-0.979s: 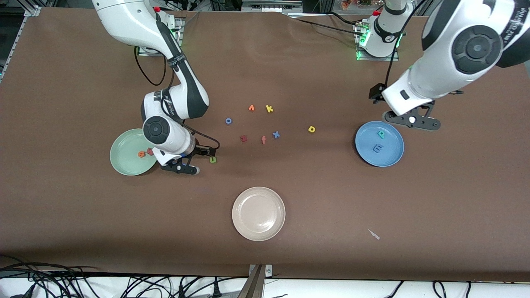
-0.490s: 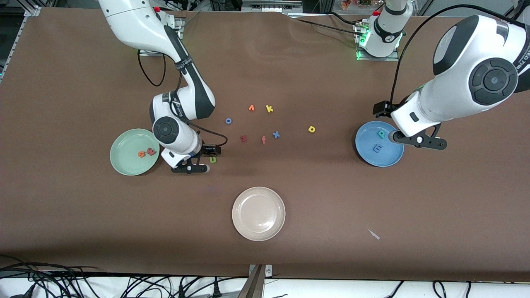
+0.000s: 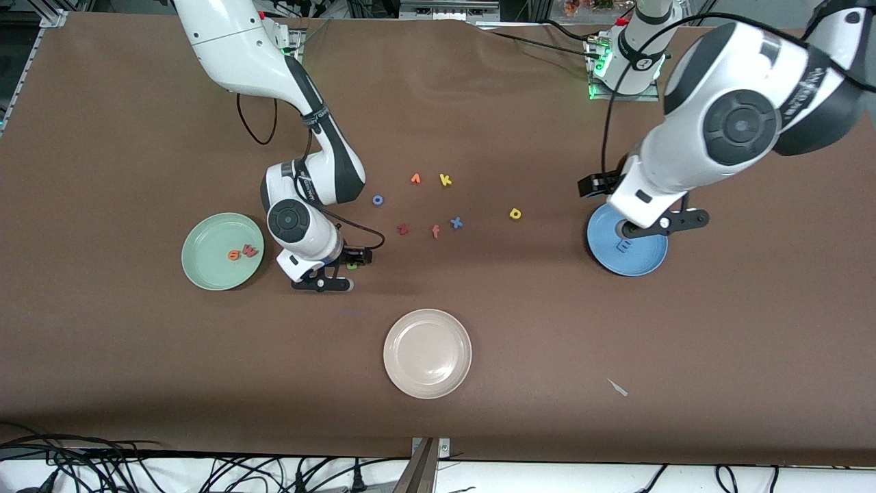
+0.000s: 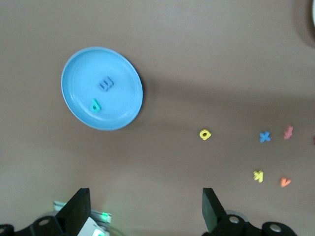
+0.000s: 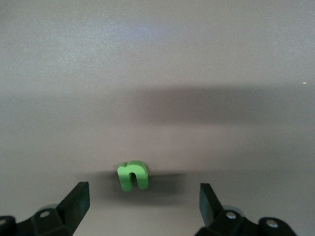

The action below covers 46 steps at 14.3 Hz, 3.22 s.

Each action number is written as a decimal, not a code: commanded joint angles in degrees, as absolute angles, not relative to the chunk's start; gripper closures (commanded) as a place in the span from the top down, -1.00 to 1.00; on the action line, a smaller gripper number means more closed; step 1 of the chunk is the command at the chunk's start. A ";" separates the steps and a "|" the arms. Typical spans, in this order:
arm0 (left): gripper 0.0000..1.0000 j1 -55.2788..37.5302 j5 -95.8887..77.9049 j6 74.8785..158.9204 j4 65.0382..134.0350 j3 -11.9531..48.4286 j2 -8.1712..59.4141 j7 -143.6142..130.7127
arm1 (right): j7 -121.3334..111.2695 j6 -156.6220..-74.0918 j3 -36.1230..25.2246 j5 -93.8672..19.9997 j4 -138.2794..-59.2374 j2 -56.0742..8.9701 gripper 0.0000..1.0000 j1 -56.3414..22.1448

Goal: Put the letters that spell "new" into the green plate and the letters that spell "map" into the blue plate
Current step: 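Reach the yellow a and green n with the left and right grippers, then grasp the yellow a and green n with the left and right grippers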

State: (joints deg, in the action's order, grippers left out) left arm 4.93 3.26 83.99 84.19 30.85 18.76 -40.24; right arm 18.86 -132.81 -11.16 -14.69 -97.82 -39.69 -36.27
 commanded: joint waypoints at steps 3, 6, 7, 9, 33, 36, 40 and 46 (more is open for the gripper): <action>1.00 0.89 2.81 94.97 92.17 30.76 19.95 -60.85 | 19.42 -132.71 -10.90 -15.73 -94.75 -42.10 0.76 -36.65; 1.00 -0.17 2.99 105.79 98.33 30.76 22.49 -77.04 | 19.69 -132.89 -10.28 -15.82 -94.75 -42.63 0.60 -36.65; 1.00 -0.44 2.99 106.69 99.22 30.76 23.02 -79.34 | 19.69 -132.89 -10.28 -15.73 -94.75 -42.71 0.53 -36.65; 1.00 -1.40 2.90 108.27 99.84 30.76 23.99 -80.77 | 19.43 -132.89 -10.28 -15.64 -94.75 -42.71 0.30 -36.65; -0.21 -3.25 5.71 146.51 122.52 29.97 32.34 -89.56 | -12.91 -109.78 -26.18 -14.68 -98.59 -31.30 -0.76 -33.22; -0.52 -2.90 5.71 146.51 122.52 29.88 32.34 -89.38 | -14.68 -110.21 -29.09 -14.85 -102.83 -29.88 -0.75 -33.22; -0.53 -2.81 6.06 146.34 122.61 29.62 32.26 -89.30 | -14.68 -112.41 -29.53 -15.29 -102.75 -33.65 -0.76 -30.85; 0.00 -2.73 10.54 146.43 121.99 28.75 32.26 -89.74 | -14.24 -112.24 -29.44 -15.56 -102.48 -33.84 -0.25 -30.24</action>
State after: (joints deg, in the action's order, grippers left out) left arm -2.92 7.55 146.37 121.85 30.18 32.61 -88.69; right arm -13.82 -111.83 -29.45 -14.71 -102.22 -34.20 -30.65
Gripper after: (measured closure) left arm 0.515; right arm 0.736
